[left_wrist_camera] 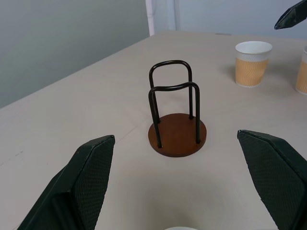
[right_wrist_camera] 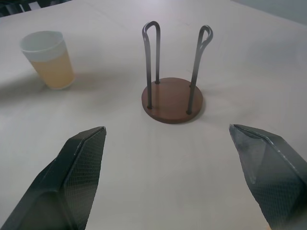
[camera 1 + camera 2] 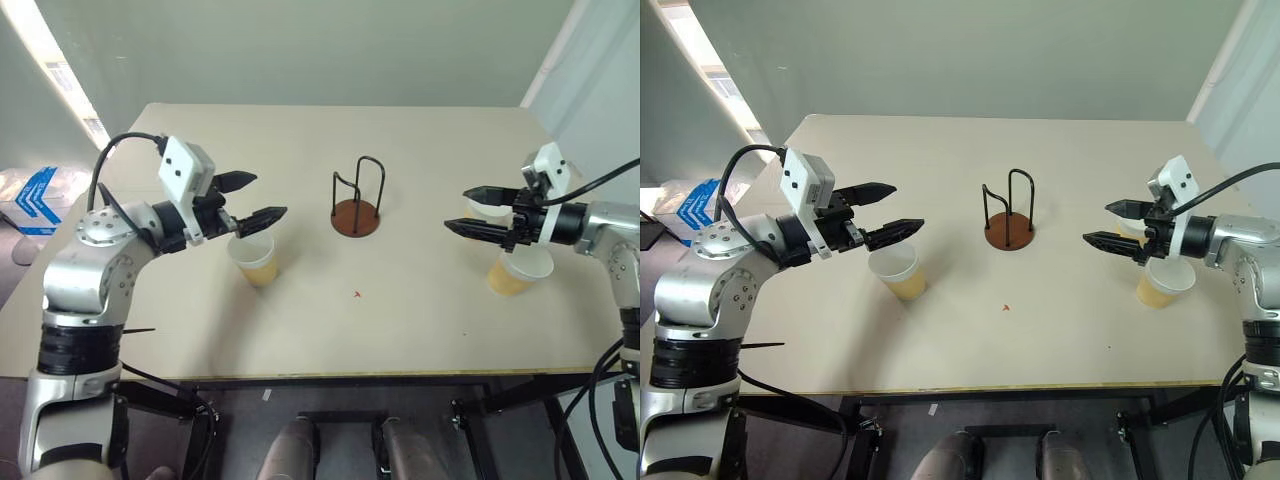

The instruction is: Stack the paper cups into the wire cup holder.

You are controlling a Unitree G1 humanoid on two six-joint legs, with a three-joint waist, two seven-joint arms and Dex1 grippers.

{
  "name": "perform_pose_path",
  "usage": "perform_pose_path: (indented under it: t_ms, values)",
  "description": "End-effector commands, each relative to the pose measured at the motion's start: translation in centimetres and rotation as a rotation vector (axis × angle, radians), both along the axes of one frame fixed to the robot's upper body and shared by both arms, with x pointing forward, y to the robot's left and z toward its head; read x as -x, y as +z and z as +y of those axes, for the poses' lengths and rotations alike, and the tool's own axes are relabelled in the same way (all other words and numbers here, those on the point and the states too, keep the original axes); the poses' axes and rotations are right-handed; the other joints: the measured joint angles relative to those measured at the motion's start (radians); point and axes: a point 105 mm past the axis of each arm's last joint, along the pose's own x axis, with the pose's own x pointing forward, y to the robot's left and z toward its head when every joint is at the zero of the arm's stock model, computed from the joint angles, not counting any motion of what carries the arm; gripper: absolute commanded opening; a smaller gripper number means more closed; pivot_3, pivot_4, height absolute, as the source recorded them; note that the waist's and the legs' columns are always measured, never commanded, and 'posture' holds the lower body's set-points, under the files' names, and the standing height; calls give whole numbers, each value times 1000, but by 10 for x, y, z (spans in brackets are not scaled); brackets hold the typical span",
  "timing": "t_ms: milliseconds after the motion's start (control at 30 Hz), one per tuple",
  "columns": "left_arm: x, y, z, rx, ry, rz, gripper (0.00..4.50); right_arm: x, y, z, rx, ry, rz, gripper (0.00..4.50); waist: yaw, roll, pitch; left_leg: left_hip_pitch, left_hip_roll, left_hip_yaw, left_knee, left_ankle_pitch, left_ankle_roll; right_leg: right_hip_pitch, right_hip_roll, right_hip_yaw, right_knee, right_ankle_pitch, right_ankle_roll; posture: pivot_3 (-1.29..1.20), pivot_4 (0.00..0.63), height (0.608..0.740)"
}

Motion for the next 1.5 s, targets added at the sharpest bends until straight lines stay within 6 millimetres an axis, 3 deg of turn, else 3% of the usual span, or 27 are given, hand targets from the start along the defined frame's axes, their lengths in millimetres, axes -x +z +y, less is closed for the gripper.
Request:
perform_pose_path:
  t_ms: [33, 467, 667, 800, 1033, 1300, 1500]
  values:
    - [1, 12, -3, -6, -17, -54, 4500, 4, 17, -3, -1, -1, -63, 4349, 0, 0, 0, 0, 0, 0, 0, 0, 0, 0, 0, 0, 0, 0, 0, 0, 150, 740]
    - [0, 4, -11, -12, -29, -35, 4500, 6, 19, -3, 3, 0, -67, 4349, 0, 0, 0, 0, 0, 0, 0, 0, 0, 0, 0, 0, 0, 0, 1, 0, 150, 740]
    - [-10, 2, -28, -7, -53, -12, 4500, 27, 25, 17, -21, 63, -16, 4349, 3, 0, 0, 0, 0, 1, 0, 1, 0, 1, 0, 0, 0, -1, 2, 0, 150, 740]
    - [-19, -1, -47, 2, -82, 13, 4500, 30, 26, 18, -27, 51, -18, 4349, 6, -1, 0, 0, 0, 0, 1, 1, 0, 3, 0, 0, -3, 0, 3, 0, 150, 740]
    - [-36, -28, -79, -53, -96, 69, 4500, 35, 23, 11, -24, 12, -19, 4349, 10, -1, 0, 0, 0, 0, 1, 1, 1, 5, 0, 0, -7, 1, 5, 0, 150, 740]
    - [-62, -28, -108, -29, -59, 63, 4500, 39, 19, 7, -26, -25, -22, 4349, 13, -1, 1, -1, -1, 1, 2, 1, 2, 7, 0, 0, -12, 8, 17, 0, 150, 740]
    - [-68, -29, -126, -41, -96, 68, 4500, 41, 18, 7, -29, -35, -24, 4349, 15, -1, 1, -1, -1, 1, 2, 1, 5, 9, 0, 1, -14, 9, 19, 0, 150, 740]
